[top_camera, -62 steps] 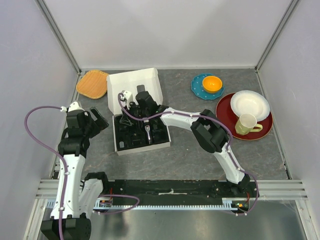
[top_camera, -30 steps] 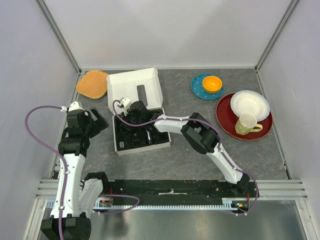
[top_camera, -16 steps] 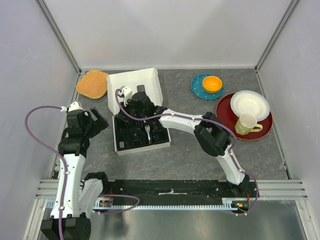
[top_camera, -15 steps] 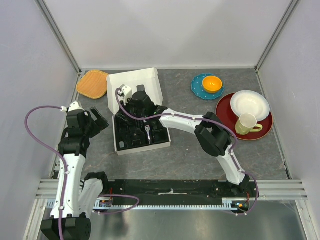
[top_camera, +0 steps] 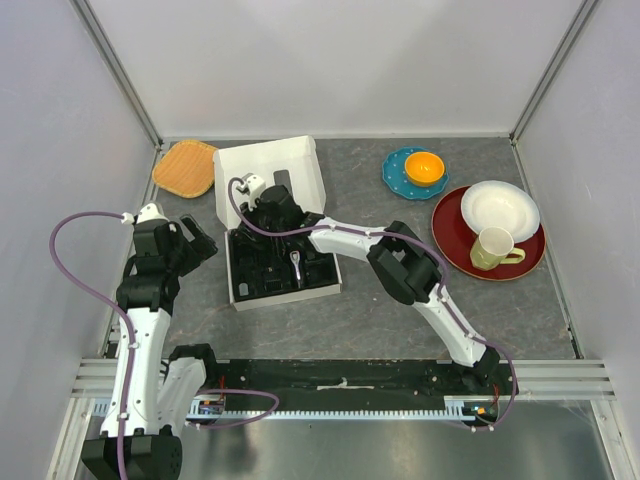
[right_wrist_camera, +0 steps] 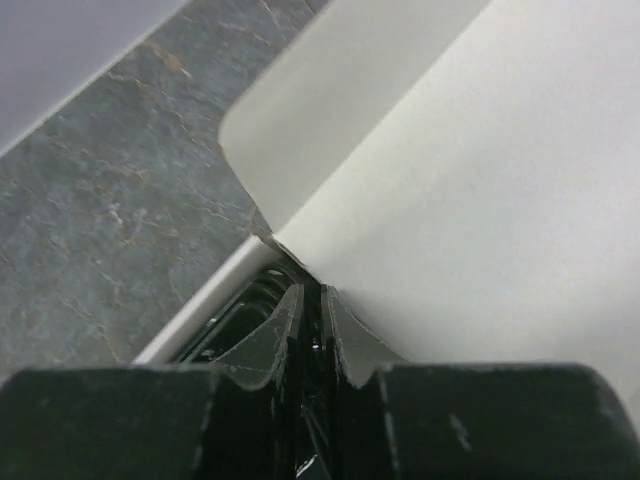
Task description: Sort the hair-cutting tools
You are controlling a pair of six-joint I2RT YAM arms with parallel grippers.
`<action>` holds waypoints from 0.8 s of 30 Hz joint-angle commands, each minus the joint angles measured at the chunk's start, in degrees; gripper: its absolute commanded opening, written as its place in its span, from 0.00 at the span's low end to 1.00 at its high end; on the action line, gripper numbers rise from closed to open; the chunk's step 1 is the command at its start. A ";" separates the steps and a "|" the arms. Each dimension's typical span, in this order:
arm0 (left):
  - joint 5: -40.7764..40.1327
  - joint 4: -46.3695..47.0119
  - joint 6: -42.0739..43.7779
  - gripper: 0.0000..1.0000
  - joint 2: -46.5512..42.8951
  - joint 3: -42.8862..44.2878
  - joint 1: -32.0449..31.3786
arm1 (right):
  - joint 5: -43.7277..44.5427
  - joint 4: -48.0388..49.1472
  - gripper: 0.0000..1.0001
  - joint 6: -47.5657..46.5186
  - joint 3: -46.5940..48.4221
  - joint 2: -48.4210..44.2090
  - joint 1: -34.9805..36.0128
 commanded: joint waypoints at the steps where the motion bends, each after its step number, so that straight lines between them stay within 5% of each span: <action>1: -0.73 0.46 -0.90 0.94 -0.29 0.03 0.32 | 0.10 0.94 0.17 1.15 1.57 0.52 -0.22; 24: -0.29 0.46 -0.81 0.94 -0.02 0.12 0.32 | -3.96 -3.45 0.19 0.80 -6.26 -3.88 0.05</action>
